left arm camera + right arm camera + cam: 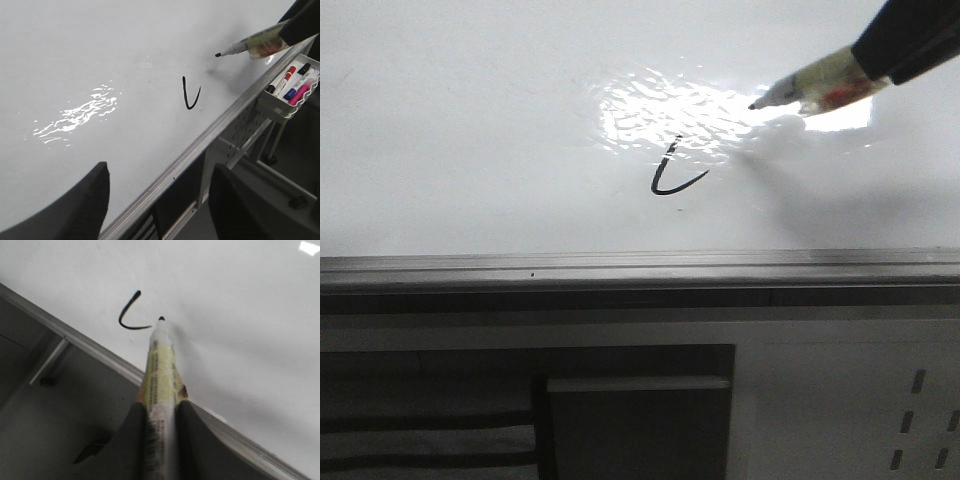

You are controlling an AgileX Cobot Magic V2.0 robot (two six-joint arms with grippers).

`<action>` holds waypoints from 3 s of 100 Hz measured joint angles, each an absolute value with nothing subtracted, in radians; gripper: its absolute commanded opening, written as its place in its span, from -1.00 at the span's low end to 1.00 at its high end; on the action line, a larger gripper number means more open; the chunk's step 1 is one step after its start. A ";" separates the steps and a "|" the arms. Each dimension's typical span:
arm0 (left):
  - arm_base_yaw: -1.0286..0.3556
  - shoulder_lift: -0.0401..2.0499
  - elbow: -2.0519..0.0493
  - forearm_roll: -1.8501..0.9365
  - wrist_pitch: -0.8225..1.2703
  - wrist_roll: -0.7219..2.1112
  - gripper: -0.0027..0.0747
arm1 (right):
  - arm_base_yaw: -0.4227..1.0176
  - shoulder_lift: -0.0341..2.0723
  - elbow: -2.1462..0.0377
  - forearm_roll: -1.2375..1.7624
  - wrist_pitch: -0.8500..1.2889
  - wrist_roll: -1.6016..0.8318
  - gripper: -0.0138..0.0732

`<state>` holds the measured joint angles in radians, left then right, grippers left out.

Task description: Write number 4 on whiteboard

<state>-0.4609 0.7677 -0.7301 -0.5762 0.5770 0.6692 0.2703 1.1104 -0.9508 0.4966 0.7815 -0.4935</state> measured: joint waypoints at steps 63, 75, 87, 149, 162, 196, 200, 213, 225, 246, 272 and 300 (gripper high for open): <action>-0.461 0.768 -0.730 -0.576 0.577 0.669 0.12 | 0.364 1.294 -1.011 0.445 0.901 -0.501 -0.79; -0.461 0.780 -0.748 -0.576 0.617 0.706 0.12 | 0.377 1.188 -1.035 0.445 0.912 -0.610 -0.79; -0.478 0.843 -0.816 -0.576 0.724 0.812 0.12 | 0.381 1.093 -1.039 0.445 0.983 -0.826 -0.79; -0.846 1.384 -1.191 -0.576 0.711 1.127 0.12 | 0.381 1.006 -1.039 0.443 1.035 -1.131 -0.79; -0.854 1.464 -1.252 -0.576 0.712 1.139 0.12 | 0.381 1.006 -1.039 0.443 1.035 -1.133 -0.79; -0.859 1.508 -1.278 -0.576 0.716 1.152 -0.24 | 0.381 1.006 -1.039 0.441 1.035 -1.133 -0.79; -0.859 1.508 -1.278 -0.576 0.716 1.152 -0.32 | 0.381 1.006 -1.039 0.441 1.035 -1.133 -0.79; -0.859 1.508 -1.278 -0.576 0.721 1.152 -0.59 | 0.381 1.006 -1.039 0.441 1.031 -1.133 -0.79; -0.859 1.508 -1.278 -0.578 0.729 1.153 -0.76 | 0.381 1.006 -1.039 0.438 1.025 -1.133 -0.79; -0.862 1.508 -1.278 -0.576 0.733 1.169 -0.97 | 0.381 1.006 -1.039 0.437 1.025 -1.134 -0.37; -0.858 1.508 -1.280 -0.582 0.710 1.162 -0.98 | 0.383 0.987 -1.065 0.365 1.035 -1.097 0.18; -0.715 1.398 -1.280 -0.514 0.729 0.868 -0.98 | 0.383 0.846 -1.137 0.189 1.025 -0.767 0.18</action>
<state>-0.7149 1.3978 -1.2798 -0.5145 0.7290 0.8676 0.3834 0.8459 -1.1367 0.1890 1.0250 -0.7665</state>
